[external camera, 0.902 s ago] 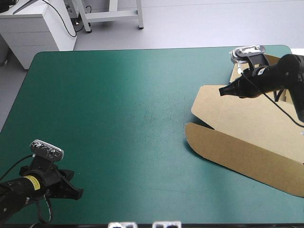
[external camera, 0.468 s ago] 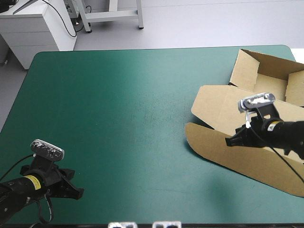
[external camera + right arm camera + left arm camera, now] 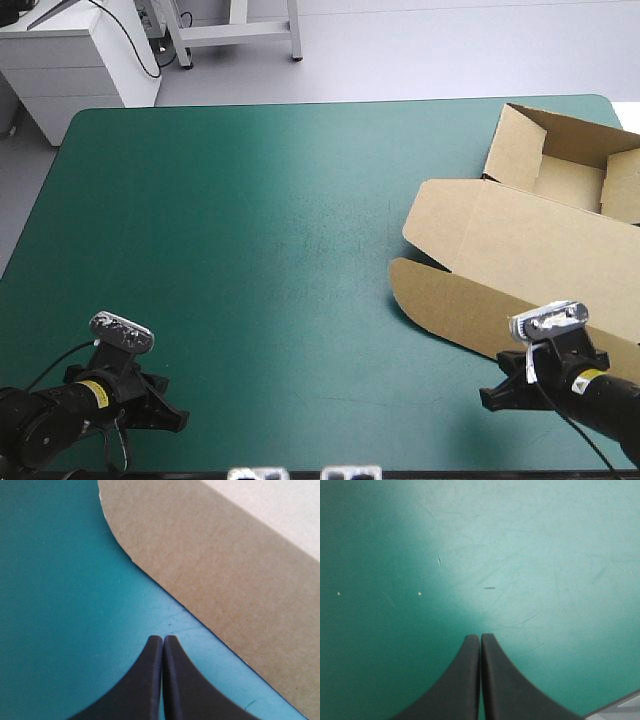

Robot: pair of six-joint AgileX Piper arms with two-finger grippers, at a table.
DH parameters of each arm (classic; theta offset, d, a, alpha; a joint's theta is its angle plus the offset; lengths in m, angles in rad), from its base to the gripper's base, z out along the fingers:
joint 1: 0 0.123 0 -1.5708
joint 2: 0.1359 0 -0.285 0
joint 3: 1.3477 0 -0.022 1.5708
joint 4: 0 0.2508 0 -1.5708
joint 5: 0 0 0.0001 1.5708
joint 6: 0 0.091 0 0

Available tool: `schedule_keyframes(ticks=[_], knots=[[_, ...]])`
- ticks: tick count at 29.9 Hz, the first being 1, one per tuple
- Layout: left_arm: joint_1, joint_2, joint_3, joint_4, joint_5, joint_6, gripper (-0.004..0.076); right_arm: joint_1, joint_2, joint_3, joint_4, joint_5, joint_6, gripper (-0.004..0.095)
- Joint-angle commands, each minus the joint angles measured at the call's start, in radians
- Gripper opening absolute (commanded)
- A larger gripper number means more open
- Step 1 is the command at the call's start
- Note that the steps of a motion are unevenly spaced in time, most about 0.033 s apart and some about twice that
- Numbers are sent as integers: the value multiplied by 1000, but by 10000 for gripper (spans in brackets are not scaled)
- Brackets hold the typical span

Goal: Fold the box

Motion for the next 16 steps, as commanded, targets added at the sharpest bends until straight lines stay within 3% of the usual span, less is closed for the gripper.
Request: schedule_keyframes(ticks=[1, 9, 16], knots=[[-3, 0, -4, -15, -51, 1, -8, 3, -85, 29, 28, -51, -35, -14], [-3, 0, 53, -15, -61, 1, -8, 3, -239, 92, 28, -52, -35, -14], [-3, 0, 53, -15, -51, 1, -8, 3, -264, 96, 26, -53, -35, -14]])
